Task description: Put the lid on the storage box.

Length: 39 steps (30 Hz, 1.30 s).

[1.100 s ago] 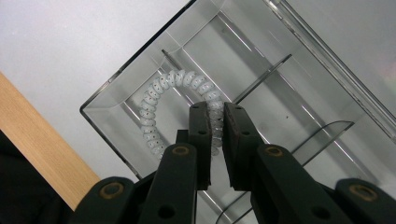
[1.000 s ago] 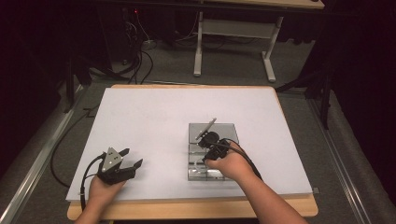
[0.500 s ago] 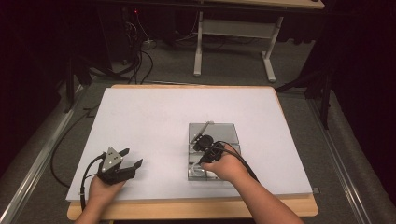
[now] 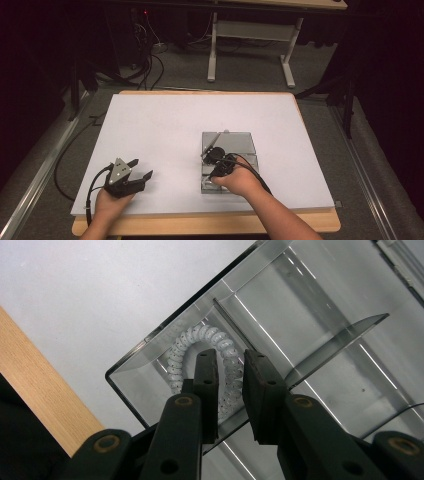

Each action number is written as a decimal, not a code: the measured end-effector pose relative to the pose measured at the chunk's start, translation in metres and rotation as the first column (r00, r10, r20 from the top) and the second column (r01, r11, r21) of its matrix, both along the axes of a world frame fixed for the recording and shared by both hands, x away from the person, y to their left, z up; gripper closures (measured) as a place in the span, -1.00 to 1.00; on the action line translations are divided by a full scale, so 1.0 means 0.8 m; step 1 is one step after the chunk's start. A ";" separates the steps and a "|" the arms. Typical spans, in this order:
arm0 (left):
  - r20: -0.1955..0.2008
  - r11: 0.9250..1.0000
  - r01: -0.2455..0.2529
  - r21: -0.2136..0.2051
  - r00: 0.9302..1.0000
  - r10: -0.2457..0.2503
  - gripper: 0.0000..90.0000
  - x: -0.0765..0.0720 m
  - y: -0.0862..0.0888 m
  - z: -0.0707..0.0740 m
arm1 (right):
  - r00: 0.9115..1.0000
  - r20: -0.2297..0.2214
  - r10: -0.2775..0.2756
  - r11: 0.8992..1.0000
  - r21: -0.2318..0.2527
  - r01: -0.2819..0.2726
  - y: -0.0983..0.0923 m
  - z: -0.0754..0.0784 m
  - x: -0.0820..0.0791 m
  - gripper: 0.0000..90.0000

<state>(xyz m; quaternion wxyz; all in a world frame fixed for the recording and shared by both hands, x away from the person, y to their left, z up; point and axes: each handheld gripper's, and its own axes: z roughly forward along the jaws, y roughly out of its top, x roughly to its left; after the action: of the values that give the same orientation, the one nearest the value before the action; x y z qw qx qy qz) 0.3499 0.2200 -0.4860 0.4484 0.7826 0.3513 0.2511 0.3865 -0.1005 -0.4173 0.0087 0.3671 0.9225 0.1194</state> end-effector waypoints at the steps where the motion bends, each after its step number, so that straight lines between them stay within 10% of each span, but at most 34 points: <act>1: 0.000 1.000 0.000 0.000 1.000 0.000 -0.29 0.000 0.000 0.000 | 1.000 0.003 0.000 1.000 0.001 0.000 -0.001 0.001 0.000 0.69; 22: 0.000 1.000 0.000 0.004 1.000 0.000 -0.28 0.000 -0.001 0.000 | 0.995 0.039 -0.096 0.995 0.005 0.096 -0.059 0.025 0.001 0.87; 39: -0.002 1.000 -0.007 0.004 1.000 0.007 -0.26 0.000 -0.001 0.000 | 0.972 0.089 -0.218 0.976 0.027 0.216 -0.133 0.037 -0.003 0.82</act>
<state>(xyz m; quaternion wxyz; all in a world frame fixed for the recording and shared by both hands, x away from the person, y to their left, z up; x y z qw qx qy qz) 0.3500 0.2193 -0.4862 0.4454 0.7826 0.3539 0.2528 0.3840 -0.2072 -0.3874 0.0606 0.4599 0.8744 0.1425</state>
